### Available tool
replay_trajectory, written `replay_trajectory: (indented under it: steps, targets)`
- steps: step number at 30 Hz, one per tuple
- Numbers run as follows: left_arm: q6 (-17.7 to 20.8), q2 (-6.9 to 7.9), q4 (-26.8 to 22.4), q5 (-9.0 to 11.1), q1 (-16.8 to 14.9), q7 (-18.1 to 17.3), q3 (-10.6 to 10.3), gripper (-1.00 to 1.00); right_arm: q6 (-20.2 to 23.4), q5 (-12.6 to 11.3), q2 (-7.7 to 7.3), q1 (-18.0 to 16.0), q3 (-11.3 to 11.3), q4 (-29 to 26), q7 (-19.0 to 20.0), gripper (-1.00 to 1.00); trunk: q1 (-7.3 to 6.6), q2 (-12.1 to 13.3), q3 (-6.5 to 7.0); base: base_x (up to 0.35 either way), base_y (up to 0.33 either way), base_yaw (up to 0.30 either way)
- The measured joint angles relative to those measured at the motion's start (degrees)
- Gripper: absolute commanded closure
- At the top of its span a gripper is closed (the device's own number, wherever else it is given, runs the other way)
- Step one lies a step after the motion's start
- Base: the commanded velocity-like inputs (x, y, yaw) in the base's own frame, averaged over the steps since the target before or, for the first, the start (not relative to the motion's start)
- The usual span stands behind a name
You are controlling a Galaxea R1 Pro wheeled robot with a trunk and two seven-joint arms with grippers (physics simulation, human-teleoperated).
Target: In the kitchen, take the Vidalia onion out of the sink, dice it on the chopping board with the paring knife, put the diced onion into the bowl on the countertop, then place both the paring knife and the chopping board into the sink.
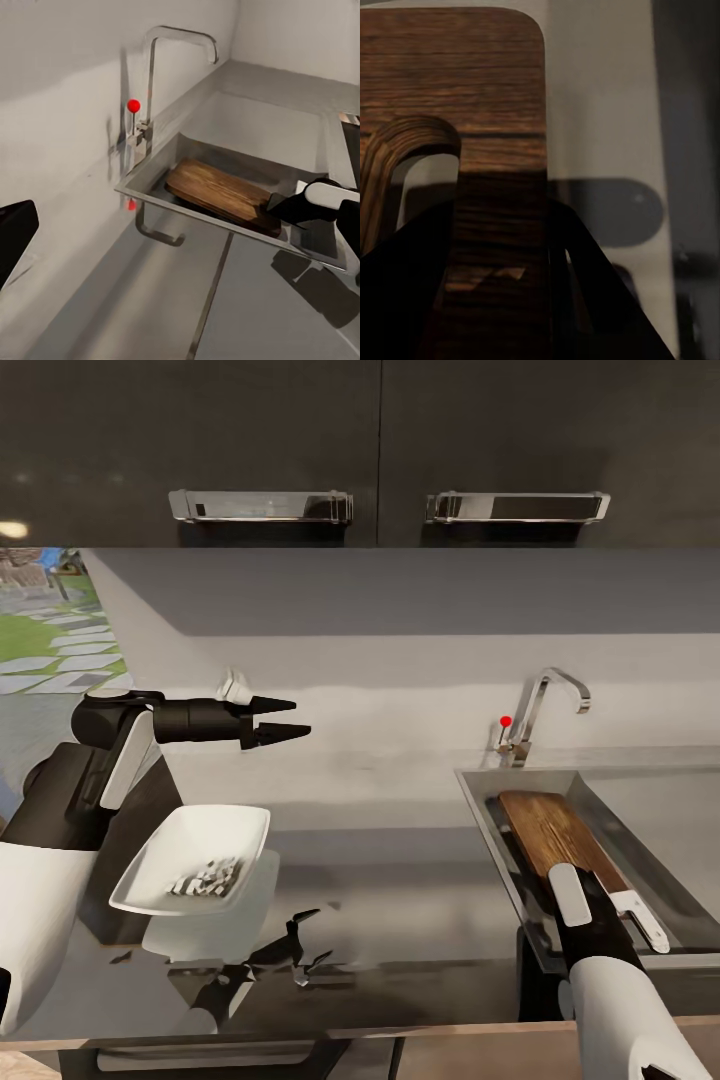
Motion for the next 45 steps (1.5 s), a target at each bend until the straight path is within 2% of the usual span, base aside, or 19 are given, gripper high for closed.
replay_trajectory:
  steps: [24, 45]
  targets:
    - [0.0, -0.02, 0.0, 0.0, 0.0, 0.0, 0.0, -1.00, -1.1, 0.1, 0.02, 0.0, 0.1, 0.0, 0.3, 1.00, 0.00, 0.0, -0.74, 0.000, 0.000, 0.000]
    - [0.0, -0.01, 0.0, 0.0, 0.0, 0.0, 0.0, -1.00, -1.1, 0.2, 0.02, 0.0, 0.1, 0.0, 0.3, 1.00, 0.00, 0.0, -0.78, 0.000, 0.000, 0.000]
